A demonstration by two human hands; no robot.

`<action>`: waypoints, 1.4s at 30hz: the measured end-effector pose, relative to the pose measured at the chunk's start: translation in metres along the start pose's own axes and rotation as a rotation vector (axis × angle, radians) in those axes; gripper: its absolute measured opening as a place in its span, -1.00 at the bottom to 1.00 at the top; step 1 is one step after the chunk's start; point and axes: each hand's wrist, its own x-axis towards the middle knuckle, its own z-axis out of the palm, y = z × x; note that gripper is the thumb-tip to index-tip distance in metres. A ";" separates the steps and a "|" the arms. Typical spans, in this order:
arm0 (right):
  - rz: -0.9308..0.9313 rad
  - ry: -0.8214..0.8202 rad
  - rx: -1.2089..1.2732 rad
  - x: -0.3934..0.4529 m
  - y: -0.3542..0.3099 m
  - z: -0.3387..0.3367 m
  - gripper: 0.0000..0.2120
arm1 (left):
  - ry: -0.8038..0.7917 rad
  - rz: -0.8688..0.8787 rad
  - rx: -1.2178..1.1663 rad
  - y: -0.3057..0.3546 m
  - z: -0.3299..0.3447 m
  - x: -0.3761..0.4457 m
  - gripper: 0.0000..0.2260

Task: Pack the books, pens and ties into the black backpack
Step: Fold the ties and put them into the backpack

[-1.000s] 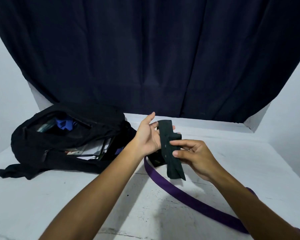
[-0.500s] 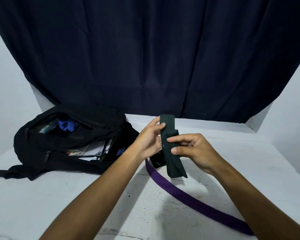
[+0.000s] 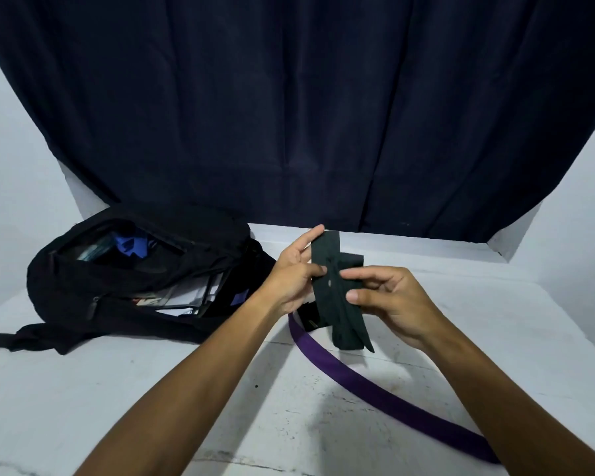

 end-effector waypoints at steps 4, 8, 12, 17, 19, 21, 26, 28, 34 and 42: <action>-0.044 0.108 0.028 0.008 -0.005 -0.002 -0.69 | -0.106 0.058 0.090 -0.001 0.004 -0.009 -0.23; -0.071 0.143 0.000 0.015 -0.008 0.000 -0.70 | -0.166 0.085 0.117 -0.001 0.003 -0.013 -0.17; -0.092 0.168 -0.075 0.019 -0.005 0.005 -0.70 | -0.187 0.039 -0.075 0.002 0.005 -0.015 -0.22; -0.098 0.159 -0.086 0.020 -0.004 0.010 -0.70 | -0.189 0.147 0.101 0.000 0.007 -0.021 -0.06; -0.088 0.131 -0.116 0.021 -0.004 0.012 -0.71 | -0.211 0.167 0.126 -0.002 0.007 -0.020 0.03; -0.076 0.104 -0.153 0.022 -0.004 0.011 -0.71 | -0.228 0.170 0.120 -0.002 0.006 -0.020 0.05; -0.089 0.142 -0.222 0.022 -0.001 0.013 -0.71 | -0.247 0.140 0.100 -0.003 0.005 -0.020 0.05; -0.105 0.200 -0.194 0.021 -0.001 0.016 -0.72 | -0.245 0.146 0.116 -0.004 0.004 -0.020 0.05; 0.048 0.213 -0.055 0.022 -0.001 0.013 -0.81 | -0.286 0.157 0.244 -0.003 0.005 -0.019 0.07; 0.019 0.231 0.062 0.025 -0.013 0.008 -0.77 | 0.036 0.153 0.357 0.017 0.008 -0.020 -0.70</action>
